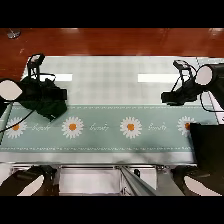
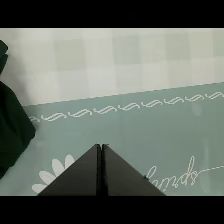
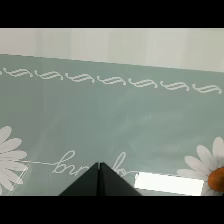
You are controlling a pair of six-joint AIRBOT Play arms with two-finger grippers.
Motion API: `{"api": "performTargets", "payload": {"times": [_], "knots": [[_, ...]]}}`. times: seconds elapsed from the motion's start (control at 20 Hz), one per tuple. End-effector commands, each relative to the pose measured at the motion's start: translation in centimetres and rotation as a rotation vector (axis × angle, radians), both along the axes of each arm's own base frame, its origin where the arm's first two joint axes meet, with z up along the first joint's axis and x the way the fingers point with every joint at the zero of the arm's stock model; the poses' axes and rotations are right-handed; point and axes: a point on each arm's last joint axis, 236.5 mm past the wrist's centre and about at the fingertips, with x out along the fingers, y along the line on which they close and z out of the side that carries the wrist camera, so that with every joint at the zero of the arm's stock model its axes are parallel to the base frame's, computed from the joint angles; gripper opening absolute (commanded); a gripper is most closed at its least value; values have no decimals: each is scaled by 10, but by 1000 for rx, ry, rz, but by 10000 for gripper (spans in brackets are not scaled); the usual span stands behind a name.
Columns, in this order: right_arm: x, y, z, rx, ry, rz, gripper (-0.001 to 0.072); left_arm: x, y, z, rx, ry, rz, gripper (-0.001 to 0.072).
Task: Fold the shirts.
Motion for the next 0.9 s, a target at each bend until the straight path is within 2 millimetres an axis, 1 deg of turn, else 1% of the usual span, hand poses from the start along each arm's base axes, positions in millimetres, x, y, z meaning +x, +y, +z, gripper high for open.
{"api": "performTargets", "payload": {"times": [0.0,0.6,0.7,0.85], "knots": [[0,1,0,2,1,0,16,0,0,0,0,0,0,35],[0,1,0,2,0,0,17,0,0,0,0,0,0,34],[6,2,1,6,-26,-1,16,3,-2,2,-12,-14,6,35],[12,2,2,10,-52,-2,17,14,-5,10,-36,-62,21,34]]}}
